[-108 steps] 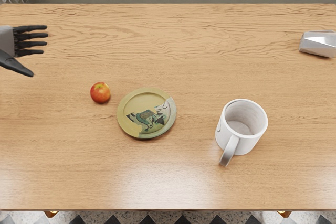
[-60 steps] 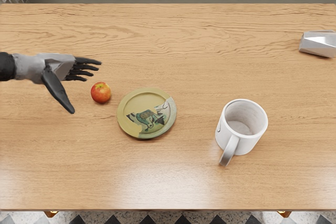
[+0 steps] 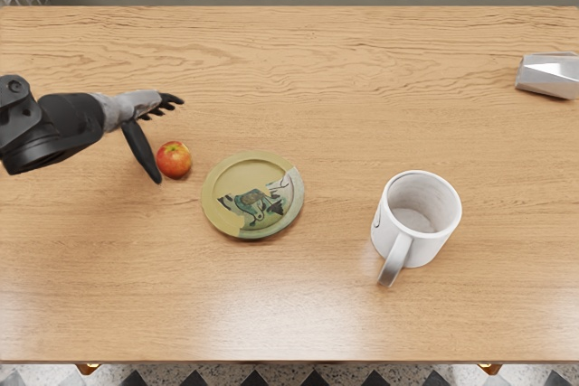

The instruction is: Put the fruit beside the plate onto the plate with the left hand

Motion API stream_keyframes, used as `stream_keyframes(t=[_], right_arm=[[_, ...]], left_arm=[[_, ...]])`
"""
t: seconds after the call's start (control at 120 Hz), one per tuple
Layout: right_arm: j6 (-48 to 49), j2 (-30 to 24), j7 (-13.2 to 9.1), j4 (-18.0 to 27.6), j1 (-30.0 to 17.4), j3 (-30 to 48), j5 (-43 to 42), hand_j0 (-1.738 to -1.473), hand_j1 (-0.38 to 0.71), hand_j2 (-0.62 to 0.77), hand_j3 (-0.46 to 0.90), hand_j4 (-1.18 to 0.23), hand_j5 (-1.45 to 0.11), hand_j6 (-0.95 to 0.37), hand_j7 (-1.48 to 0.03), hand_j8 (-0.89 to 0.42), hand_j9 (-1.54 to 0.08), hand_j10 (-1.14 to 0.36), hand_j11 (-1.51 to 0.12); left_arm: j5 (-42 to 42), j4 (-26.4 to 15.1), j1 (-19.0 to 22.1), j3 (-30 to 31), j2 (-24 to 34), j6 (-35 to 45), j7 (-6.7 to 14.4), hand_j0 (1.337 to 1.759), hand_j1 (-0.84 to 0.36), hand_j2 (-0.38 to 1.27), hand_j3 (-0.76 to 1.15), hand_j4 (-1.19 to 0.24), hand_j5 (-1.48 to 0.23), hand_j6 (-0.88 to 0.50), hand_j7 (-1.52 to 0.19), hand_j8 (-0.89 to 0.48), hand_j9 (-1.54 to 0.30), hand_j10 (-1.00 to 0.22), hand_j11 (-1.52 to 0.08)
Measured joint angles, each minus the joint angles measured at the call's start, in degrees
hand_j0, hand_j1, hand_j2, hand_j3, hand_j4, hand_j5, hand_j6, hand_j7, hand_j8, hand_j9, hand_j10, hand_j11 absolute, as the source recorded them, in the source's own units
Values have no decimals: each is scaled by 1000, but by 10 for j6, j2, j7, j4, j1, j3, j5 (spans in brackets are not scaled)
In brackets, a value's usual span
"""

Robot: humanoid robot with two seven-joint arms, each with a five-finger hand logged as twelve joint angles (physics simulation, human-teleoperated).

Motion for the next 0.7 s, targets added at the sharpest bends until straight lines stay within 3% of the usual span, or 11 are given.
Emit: stream_keyframes(t=[0.183,0.7], right_arm=[[0,0,0,0,0,0,0,-1658,-349,0,0,0,0,0,0,0,0,0,0],[0,0,0,0,0,0,0,-1658,-349,0,0,0,0,0,0,0,0,0,0]], left_arm=[[10,0,7,11,-24,26,-1,1658,202,27,0,-127,-162,-129,-161,-128,-161,-127,-161],[10,-2,10,32,-24,31,-1,1658,-167,89,0,-434,-562,-435,-561,-435,-561,-434,-561]])
